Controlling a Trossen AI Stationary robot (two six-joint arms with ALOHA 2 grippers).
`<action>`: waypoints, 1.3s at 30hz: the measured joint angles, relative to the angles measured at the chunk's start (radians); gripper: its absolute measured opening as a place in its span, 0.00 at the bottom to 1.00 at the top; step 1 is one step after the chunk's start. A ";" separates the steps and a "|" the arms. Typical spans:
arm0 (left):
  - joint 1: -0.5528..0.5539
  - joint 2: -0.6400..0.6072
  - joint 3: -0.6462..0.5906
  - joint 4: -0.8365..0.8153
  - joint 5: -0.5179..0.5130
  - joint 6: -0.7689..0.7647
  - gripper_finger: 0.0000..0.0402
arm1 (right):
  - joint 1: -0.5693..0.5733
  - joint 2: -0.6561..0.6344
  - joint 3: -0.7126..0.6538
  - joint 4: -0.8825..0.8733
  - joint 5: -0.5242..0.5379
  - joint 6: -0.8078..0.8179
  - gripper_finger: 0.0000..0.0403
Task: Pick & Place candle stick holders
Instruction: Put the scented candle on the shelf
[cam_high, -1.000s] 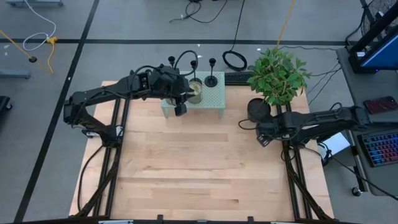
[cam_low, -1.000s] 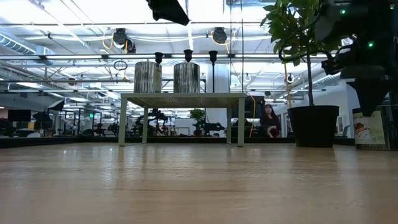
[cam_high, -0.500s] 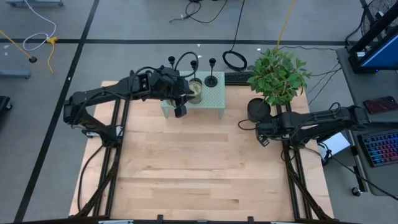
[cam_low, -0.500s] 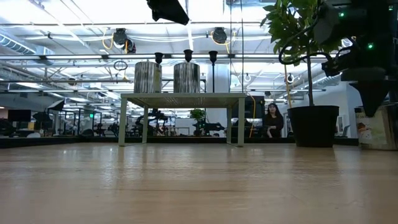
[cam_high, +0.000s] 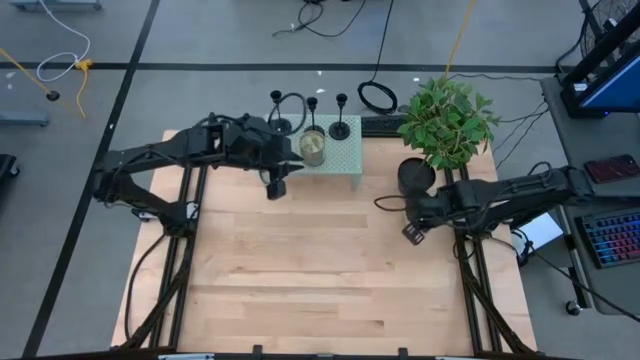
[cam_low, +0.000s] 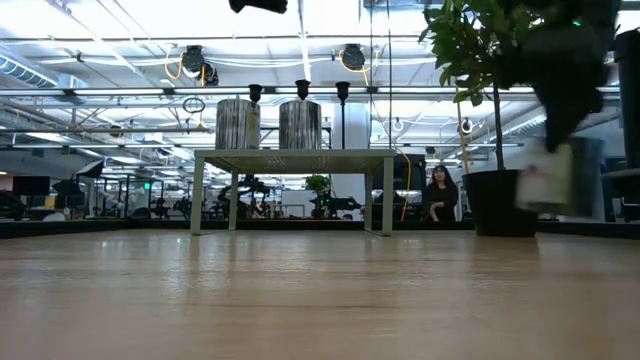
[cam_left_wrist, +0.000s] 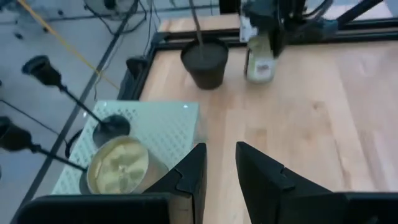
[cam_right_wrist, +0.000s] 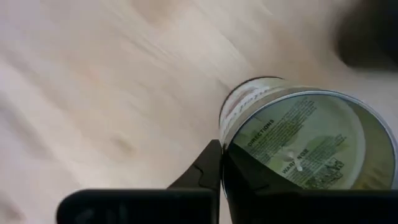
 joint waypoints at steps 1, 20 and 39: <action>-0.005 -0.005 0.001 -0.001 0.000 -0.001 0.23 | 0.008 0.000 0.000 0.063 0.000 -0.020 0.00; -0.057 -0.053 -0.002 -0.209 -0.147 -0.127 0.23 | -0.009 0.339 0.375 0.642 0.019 -0.763 0.00; -0.117 -0.056 -0.002 -0.242 -0.185 -0.155 0.23 | -0.306 0.600 0.788 0.159 0.166 -0.815 0.00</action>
